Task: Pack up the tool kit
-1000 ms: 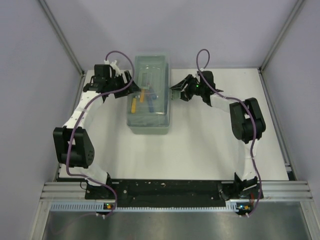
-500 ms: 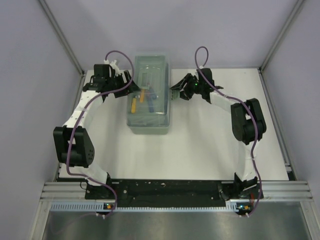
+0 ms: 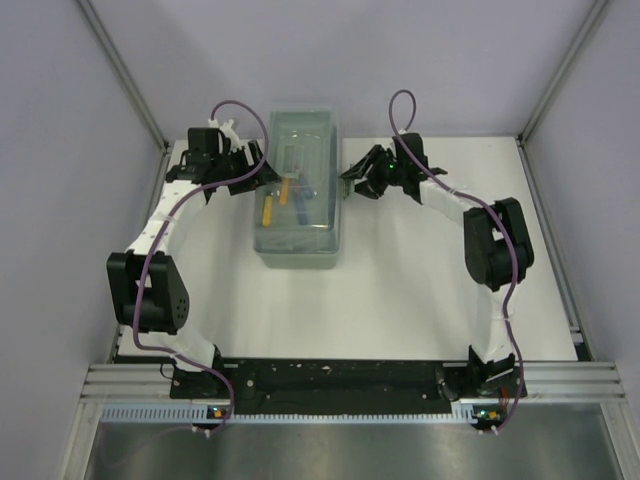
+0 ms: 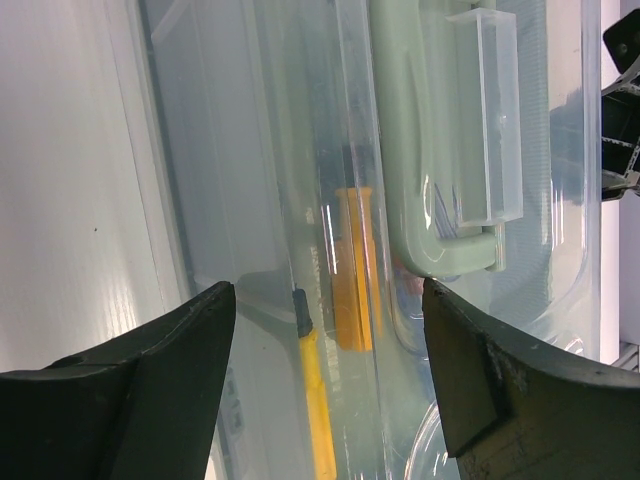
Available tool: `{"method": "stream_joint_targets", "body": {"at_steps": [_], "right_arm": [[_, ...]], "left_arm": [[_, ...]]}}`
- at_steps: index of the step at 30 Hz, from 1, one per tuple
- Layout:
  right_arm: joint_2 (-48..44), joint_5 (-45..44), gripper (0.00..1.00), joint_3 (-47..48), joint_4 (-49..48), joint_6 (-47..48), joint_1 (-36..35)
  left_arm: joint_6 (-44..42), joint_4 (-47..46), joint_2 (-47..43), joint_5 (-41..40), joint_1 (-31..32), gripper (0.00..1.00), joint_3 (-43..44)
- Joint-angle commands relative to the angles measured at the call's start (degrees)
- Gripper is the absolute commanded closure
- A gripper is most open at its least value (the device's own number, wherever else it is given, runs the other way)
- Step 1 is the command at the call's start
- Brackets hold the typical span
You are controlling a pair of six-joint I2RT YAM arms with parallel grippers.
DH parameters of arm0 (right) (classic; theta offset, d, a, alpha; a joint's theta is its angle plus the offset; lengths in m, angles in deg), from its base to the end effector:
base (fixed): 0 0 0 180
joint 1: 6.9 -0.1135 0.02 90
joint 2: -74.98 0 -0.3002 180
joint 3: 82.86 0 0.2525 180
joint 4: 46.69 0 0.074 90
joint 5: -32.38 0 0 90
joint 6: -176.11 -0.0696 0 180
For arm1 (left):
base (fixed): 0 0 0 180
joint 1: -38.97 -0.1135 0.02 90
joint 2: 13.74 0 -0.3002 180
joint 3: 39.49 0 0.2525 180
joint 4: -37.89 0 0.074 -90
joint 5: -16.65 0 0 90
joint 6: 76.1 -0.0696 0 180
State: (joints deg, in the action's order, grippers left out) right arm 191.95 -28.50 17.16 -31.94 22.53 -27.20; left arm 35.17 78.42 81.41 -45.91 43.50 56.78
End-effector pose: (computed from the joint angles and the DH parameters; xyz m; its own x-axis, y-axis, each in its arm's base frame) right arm 0.4688 0.2095 0.2366 -0.8385 0.5240 -0.1496 0.1337 0.4639 0.8757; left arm 0.4005 -0.0639 0.3312 -0.7440 -0.2640 -0.6139 0.1665 0.8164 -0.5529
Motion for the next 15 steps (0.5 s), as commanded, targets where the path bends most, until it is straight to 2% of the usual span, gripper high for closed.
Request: {"method": "stream_joint_targets", "body": {"at_steps": [1, 8, 15], "right_arm": [[-5.2, 4.8, 0.48, 4.4, 0.8, 2.6, -6.2], [-4.0, 5.2, 0.48, 5.2, 1.5, 2.9, -6.8], [-3.8, 4.4, 0.55, 5.6, 1.7, 2.9, -7.1]], "left_arm": [[-2.2, 6.5, 4.0, 0.3, 1.7, 0.24, -1.1], [-2.3, 6.8, 4.2, 0.2, 1.7, 0.24, -1.0], [-2.5, 7.1, 4.3, 0.1, 1.8, 0.24, -1.1]]}}
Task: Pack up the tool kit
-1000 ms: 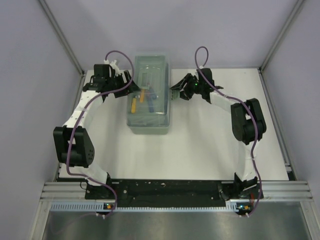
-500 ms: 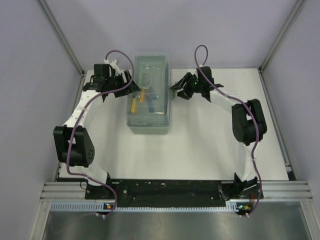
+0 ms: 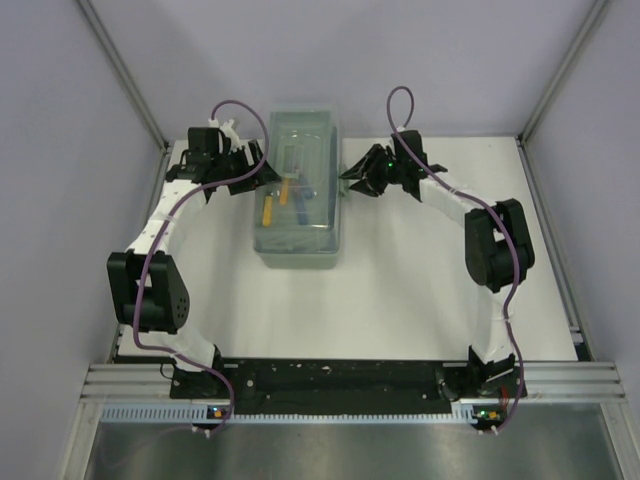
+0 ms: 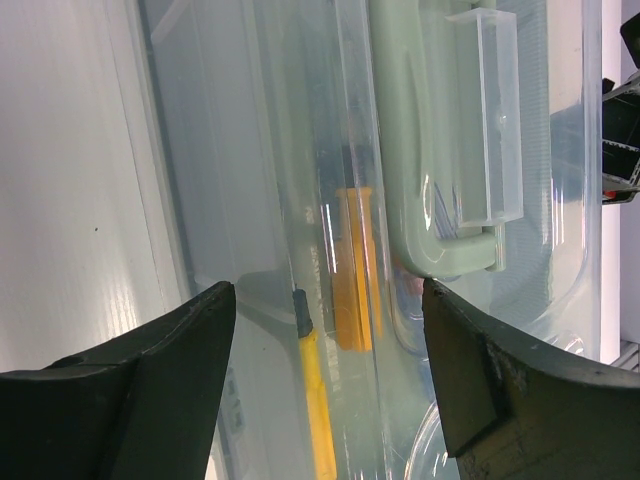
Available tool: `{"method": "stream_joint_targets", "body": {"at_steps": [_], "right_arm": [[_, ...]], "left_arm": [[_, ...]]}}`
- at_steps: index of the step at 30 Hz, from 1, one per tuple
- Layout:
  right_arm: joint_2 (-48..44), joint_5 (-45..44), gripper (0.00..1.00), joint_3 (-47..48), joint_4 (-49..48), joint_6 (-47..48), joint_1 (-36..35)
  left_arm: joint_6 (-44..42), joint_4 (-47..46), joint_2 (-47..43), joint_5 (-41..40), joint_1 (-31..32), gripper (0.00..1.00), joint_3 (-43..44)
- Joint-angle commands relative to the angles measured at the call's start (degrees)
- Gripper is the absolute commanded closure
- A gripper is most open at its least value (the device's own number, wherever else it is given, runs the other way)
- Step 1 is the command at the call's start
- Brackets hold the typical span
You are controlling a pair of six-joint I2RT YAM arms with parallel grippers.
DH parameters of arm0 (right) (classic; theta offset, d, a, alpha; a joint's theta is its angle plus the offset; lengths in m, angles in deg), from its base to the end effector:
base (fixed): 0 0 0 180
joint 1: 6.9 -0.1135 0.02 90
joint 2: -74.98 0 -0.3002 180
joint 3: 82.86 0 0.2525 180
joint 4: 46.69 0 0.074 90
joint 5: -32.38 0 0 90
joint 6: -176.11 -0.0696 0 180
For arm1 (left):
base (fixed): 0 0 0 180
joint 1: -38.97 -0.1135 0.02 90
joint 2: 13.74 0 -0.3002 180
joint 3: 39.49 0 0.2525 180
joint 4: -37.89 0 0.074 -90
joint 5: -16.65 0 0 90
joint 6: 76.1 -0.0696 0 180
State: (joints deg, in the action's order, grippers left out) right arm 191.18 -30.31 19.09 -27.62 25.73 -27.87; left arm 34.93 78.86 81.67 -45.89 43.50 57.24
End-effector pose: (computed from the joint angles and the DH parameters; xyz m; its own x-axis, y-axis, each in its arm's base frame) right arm 0.4655 0.2126 0.2461 -0.8412 0.5048 -0.1939 0.1118 0.5132 0.8510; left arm 0.4015 -0.0640 0.3316 -0.7459 -0.2603 -0.6131 0.1675 0.8176 -0.5510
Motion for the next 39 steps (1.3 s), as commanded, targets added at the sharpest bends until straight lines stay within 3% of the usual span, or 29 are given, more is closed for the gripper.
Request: {"method": "stream_joint_targets", "body": {"at_steps": [1, 12, 27, 39], "right_arm": [[-2.9, 6.1, 0.57, 3.6, -2.4, -0.2, -6.5], [-0.5, 6.4, 0.68, 2.9, -1.7, -0.4, -6.6], [0.0, 5.3, 0.68, -3.7, -3.9, -1.1, -6.6], [-2.7, 1.3, 0.67, 3.1, 2.9, 4.3, -4.0]], "left_arm": [[-2.3, 6.6, 4.1, 0.0, 1.8, 0.24, -1.6], [-2.4, 6.9, 4.3, 0.0, 1.8, 0.25, -1.2], [-2.7, 7.7, 4.4, -0.4, 1.8, 0.25, -1.2], [-3.0, 8.4, 4.2, -0.3, 1.8, 0.25, -1.1]]}}
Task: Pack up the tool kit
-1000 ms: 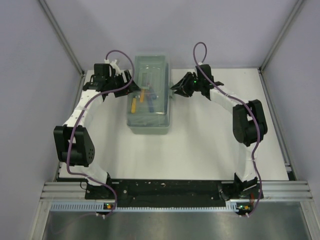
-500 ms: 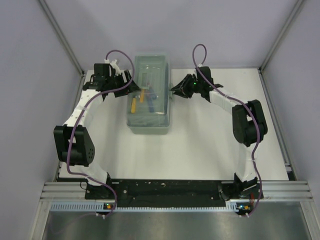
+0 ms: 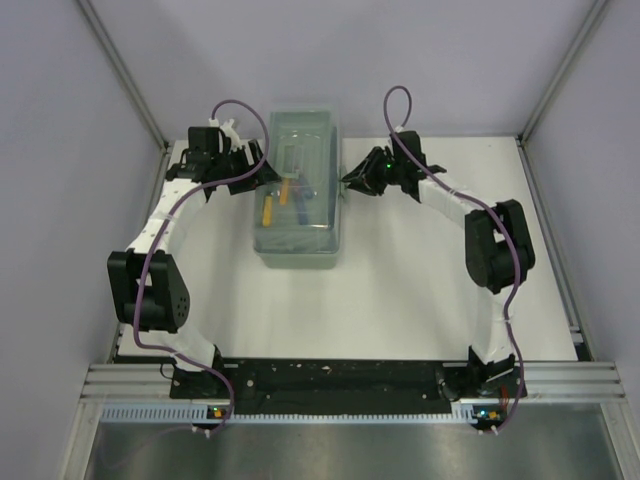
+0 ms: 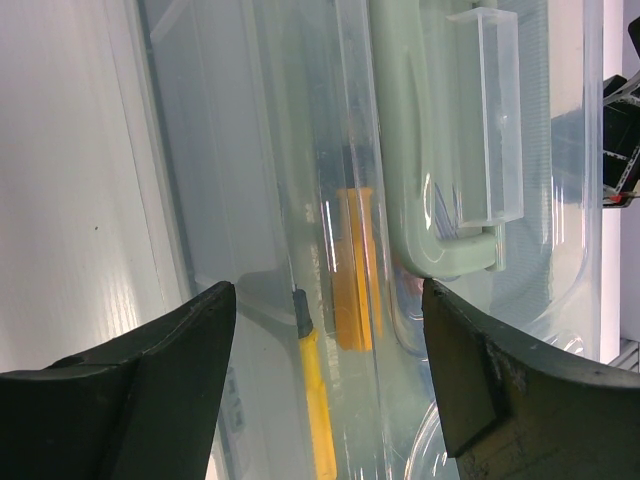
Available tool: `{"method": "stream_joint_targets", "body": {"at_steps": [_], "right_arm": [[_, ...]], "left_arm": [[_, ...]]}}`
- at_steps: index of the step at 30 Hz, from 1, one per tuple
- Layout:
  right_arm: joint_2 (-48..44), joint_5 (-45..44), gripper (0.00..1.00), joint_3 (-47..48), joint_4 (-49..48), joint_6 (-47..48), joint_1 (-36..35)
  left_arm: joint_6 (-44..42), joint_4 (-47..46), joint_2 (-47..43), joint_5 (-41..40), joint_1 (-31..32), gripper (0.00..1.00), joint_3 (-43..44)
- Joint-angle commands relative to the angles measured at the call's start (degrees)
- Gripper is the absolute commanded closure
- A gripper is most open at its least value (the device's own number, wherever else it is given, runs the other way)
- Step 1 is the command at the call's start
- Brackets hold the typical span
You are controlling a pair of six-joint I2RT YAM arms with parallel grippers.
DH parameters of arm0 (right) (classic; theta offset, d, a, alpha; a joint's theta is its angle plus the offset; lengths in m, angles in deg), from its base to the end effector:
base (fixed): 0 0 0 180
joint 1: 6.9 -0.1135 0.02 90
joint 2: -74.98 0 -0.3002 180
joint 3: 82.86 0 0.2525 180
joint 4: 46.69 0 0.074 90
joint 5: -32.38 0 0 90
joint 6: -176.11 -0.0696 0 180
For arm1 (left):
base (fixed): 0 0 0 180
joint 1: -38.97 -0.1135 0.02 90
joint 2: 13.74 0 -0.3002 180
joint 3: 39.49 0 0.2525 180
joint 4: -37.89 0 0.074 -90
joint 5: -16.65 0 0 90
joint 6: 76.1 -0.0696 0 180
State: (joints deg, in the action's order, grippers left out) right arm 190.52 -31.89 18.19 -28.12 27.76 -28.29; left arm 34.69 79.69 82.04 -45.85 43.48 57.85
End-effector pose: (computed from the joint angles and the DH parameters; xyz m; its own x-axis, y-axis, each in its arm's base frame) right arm 0.4624 0.2136 0.2466 -0.8346 0.4967 -0.2382 0.0822 0.5399 0.8377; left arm 0.4025 -0.0640 0.3314 -0.7515 -0.2565 -0.6078 0.1651 0.8188 -0.5498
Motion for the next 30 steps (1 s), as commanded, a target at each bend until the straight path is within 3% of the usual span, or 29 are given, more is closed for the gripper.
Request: {"method": "stream_joint_targets", "body": {"at_steps": [1, 11, 19, 25, 30], "right_arm": [[-2.3, 2.9, 0.67, 4.4, 3.7, 2.4, -3.2], [-6.5, -0.2, 0.66, 3.4, 6.3, 5.7, 2.4], [-4.1, -4.9, 0.67, 2.7, 10.6, 10.0, 2.7], [0.8, -9.6, 0.86, 6.3, 15.6, 14.2, 1.3], [5.1, -11.7, 0.92, 10.0, 16.6, 17.9, -0.9]], "left_arm": [[-2.8, 7.6, 3.8, -0.3, 1.8, 0.25, -1.6], [-3.8, 9.6, 4.7, -2.7, 1.8, 0.25, -1.4], [-3.2, 10.1, 5.2, -2.7, 1.8, 0.25, -1.7], [-2.3, 10.2, 5.7, -2.1, 1.8, 0.27, -1.9], [-1.5, 10.4, 6.3, -0.3, 1.9, 0.33, -1.9]]}}
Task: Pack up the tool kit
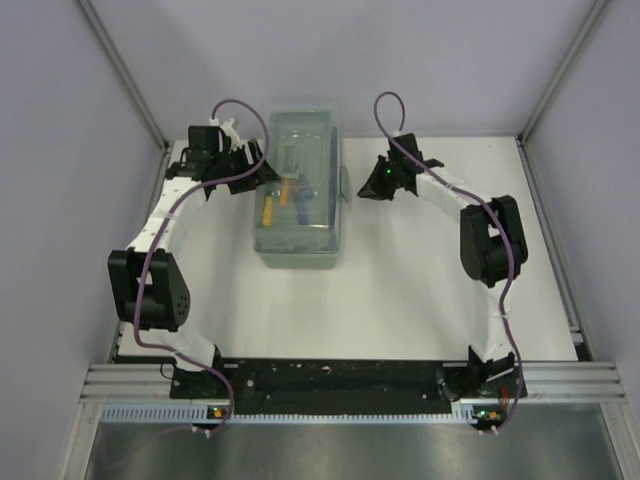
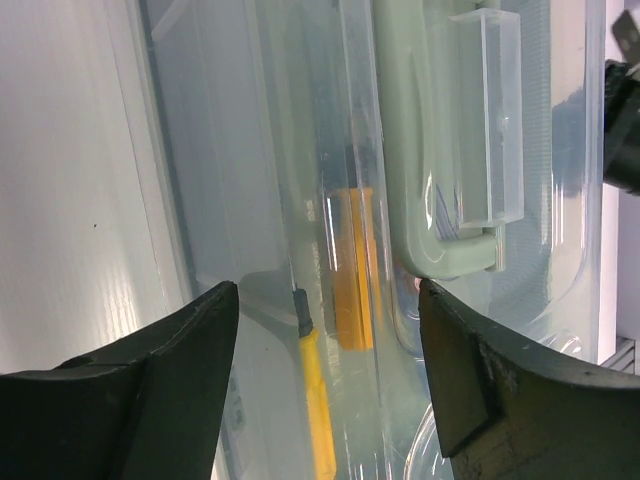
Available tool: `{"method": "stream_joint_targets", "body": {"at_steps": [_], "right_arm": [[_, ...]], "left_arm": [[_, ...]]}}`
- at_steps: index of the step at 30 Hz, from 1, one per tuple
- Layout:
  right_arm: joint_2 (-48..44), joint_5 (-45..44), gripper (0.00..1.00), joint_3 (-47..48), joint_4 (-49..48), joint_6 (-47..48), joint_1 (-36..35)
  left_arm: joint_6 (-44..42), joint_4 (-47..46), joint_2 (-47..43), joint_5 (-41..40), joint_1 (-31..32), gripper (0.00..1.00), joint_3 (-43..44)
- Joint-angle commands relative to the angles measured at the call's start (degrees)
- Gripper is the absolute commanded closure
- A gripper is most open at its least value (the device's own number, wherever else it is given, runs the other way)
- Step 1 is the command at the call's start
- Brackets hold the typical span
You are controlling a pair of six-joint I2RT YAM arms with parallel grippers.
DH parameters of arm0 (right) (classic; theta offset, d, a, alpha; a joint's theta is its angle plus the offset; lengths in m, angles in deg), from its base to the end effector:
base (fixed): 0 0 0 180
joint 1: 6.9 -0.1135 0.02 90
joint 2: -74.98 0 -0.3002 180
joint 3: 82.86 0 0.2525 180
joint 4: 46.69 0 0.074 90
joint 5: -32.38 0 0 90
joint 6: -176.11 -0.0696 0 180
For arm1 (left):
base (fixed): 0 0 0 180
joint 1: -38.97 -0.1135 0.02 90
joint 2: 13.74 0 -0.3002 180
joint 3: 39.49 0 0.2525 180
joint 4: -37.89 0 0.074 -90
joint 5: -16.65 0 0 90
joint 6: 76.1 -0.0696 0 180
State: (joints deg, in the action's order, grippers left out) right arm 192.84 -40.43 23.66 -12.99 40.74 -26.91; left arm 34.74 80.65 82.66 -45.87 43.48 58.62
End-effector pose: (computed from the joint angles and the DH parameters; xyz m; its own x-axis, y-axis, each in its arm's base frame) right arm 0.4695 0.1929 0.2298 -0.8394 0.4179 -0.3476 0.1057 0.7527 0.6498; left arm 0.4044 -0.0641 0.3302 -0.7601 -0.2566 -0.5970 0.1565 0.8194 -0.5515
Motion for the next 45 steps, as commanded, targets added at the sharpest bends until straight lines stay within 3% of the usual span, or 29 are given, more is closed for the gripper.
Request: {"method": "stream_joint_targets", "body": {"at_steps": [1, 14, 20, 33, 40, 45], "right_arm": [[3.8, -3.6, 0.92, 5.3, 1.3, 5.9, -2.9], [8.1, -0.9, 1.0, 13.8, -0.8, 14.7, -5.7], [8.4, 4.8, 1.0, 11.2, -6.8, 12.1, -6.5], [9.4, 5.4, 1.0, 9.7, -12.7, 8.7, -9.0], [5.1, -3.3, 1.0, 7.2, -6.2, 10.7, -8.0], [-2.0, -14.1, 1.0, 2.0, 0.3, 13.3, -5.1]], "left_arm": [[-1.5, 10.0, 6.0, 0.1, 1.8, 0.34, -2.7], [-2.1, 12.2, 7.7, 3.4, 2.3, 0.41, -3.3], [-2.1, 10.9, 8.3, 6.3, 2.6, 0.42, -4.0], [-1.4, 7.2, 8.5, 10.3, 4.5, 0.44, -7.5], [-1.9, 9.6, 5.2, 3.4, 4.2, 0.45, -3.6], [-1.6, 10.4, 1.7, -2.0, 2.6, 0.39, 2.4]]}}
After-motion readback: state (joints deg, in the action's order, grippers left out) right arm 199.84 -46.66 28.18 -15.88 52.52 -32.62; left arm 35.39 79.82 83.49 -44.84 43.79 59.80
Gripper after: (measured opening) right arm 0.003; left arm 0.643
